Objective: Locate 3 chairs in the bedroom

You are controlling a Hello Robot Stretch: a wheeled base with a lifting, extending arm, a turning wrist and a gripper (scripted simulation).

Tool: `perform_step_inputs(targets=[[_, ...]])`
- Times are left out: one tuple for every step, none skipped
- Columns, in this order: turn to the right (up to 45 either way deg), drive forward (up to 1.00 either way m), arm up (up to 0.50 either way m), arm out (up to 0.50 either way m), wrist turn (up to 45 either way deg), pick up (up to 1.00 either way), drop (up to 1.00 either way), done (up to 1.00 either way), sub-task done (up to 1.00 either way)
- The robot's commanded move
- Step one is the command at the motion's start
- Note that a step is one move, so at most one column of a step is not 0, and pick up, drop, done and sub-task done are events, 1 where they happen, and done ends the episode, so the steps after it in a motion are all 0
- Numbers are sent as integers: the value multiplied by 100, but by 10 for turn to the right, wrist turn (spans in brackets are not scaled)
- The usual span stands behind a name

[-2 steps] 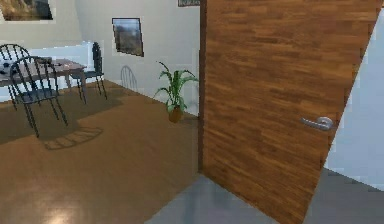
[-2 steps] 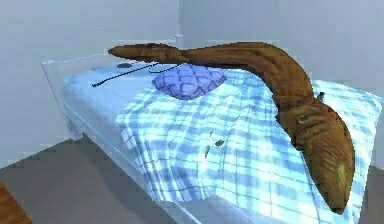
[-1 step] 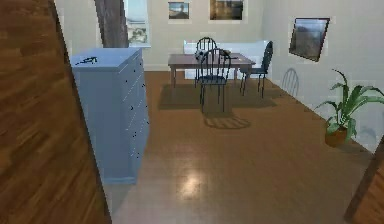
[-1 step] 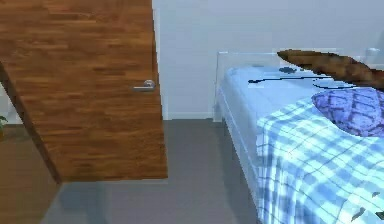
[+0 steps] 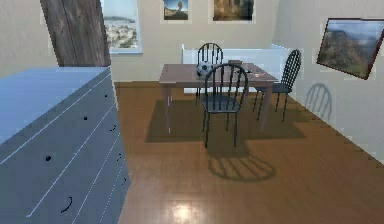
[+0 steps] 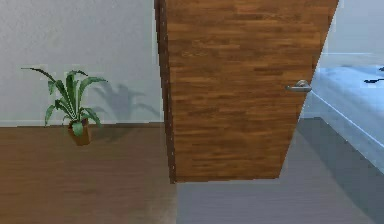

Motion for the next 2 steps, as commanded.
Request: perform_step_inputs(targets=[[-30,0,0,0,0,0,0,0,0],[0,100,0,0,0,0,0,0,0]])
